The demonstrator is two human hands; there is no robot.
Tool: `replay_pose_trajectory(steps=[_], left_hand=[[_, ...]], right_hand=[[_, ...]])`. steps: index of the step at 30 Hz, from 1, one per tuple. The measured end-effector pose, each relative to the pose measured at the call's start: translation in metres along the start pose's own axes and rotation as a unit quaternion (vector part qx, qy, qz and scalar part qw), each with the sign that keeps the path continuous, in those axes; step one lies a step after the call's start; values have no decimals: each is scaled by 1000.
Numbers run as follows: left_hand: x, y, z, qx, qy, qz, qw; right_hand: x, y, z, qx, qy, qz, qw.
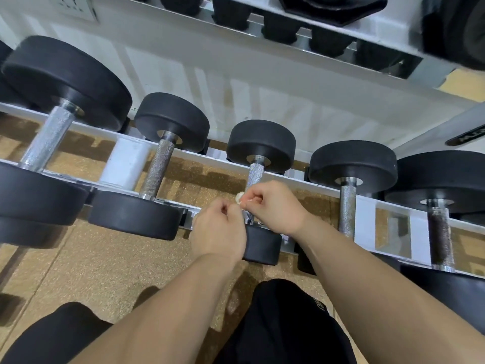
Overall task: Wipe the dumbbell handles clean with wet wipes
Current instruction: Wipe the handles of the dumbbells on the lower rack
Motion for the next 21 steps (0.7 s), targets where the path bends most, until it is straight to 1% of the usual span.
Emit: replay_pose_trajectory(steps=[1, 3, 7, 9, 10, 11, 13, 14, 15, 17, 19, 20, 21], left_hand=[[0, 0, 0, -3, 2, 0, 1000], [0, -2, 0, -7, 4, 2, 1000], [-4, -6, 4, -9, 1, 6, 1000], [-4, -6, 4, -1, 0, 7, 1000], [-4, -6, 4, 2, -1, 6, 1000], [-3, -5, 4, 4, -1, 6, 1000], [-2, -5, 4, 6, -4, 8, 1000], [-3, -6, 4, 5, -5, 8, 1000], [-3, -6, 4, 3, -5, 10, 1000], [-4, -7, 3, -11, -7, 14, 1000], [-3, -5, 3, -17, -13, 19, 1000], [-2, -4, 3, -20, -16, 20, 999], [-1, -3, 3, -24, -17, 22, 999]], right_hand=[[2, 1, 0, -8, 10, 7, 1000], [14, 1, 4, -17, -5, 12, 1000], [30, 0, 12, -54, -97, -26, 993], [23, 1, 15, -12, -125, -31, 992], [16, 0, 15, 17, -111, -31, 993], [9, -1, 12, 38, -74, -27, 996], [-6, 1, 3, 49, 34, -8, 998], [-8, 1, 0, 45, 57, 4, 997], [-5, 1, 2, 35, 43, 12, 998], [10, -4, 12, 18, -43, 11, 999], [23, -8, 21, 48, -118, -5, 992], [26, -9, 23, 74, -142, -15, 987], [26, -10, 23, 98, -148, -28, 984]])
Point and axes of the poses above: each hand's wrist, its own x-axis towards the middle knuckle, its own z-axis out of the back of the hand, y = z × x, the point moved 5 cm from there along x, towards the middle knuckle, and after that the axes turned 4 degrees about -y, right-handed, at the moved point
